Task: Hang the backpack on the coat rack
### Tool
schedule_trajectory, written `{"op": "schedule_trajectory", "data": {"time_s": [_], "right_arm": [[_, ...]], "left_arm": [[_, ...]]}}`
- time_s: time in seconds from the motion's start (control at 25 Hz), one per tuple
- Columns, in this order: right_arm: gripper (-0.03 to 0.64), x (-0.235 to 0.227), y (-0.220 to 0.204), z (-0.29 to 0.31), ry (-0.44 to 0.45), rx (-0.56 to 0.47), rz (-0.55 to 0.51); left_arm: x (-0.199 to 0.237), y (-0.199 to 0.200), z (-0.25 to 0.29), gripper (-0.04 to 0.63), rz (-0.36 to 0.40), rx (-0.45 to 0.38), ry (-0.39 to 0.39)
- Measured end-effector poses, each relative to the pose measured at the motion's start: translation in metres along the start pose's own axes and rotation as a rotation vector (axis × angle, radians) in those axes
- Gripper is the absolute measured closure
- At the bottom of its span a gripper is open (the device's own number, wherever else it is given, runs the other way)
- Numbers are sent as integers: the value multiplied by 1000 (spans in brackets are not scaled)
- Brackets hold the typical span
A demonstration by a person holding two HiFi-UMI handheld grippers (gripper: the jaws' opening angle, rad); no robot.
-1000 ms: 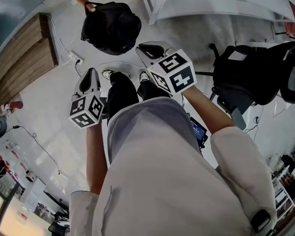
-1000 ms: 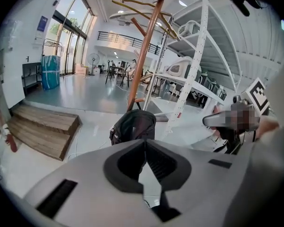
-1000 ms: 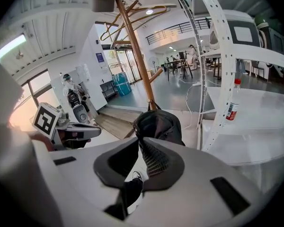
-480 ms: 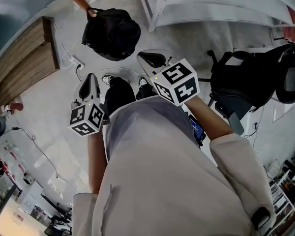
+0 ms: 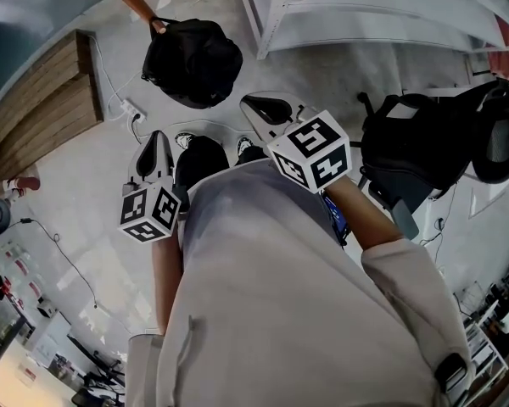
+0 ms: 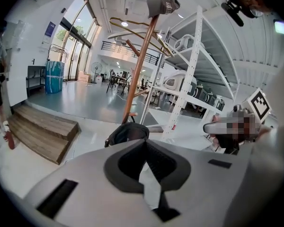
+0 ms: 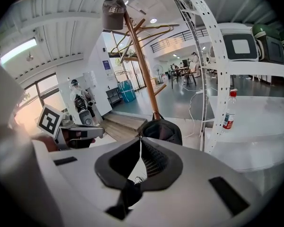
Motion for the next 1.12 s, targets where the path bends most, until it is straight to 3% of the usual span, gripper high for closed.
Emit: {"op": "schedule_trajectory", "data": {"time_s": [0.6,1.12], "right_arm": [[607,12,17,-24,3,-83,-44],[606,10,16,-15,-10,-6,-68]], "left_arm": [[-5,13,-14,588,48,-36,-3],[1,12,-16,588,26,-25,-8]]}}
Point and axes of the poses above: the fingertips, and each gripper's own axes: z forward along the fingers, x to its left, y out of its top, the point moved 5 cm from there along -z, backward along the fingers, and after that the axes turned 7 degrees about y, right-handed, at the moved point
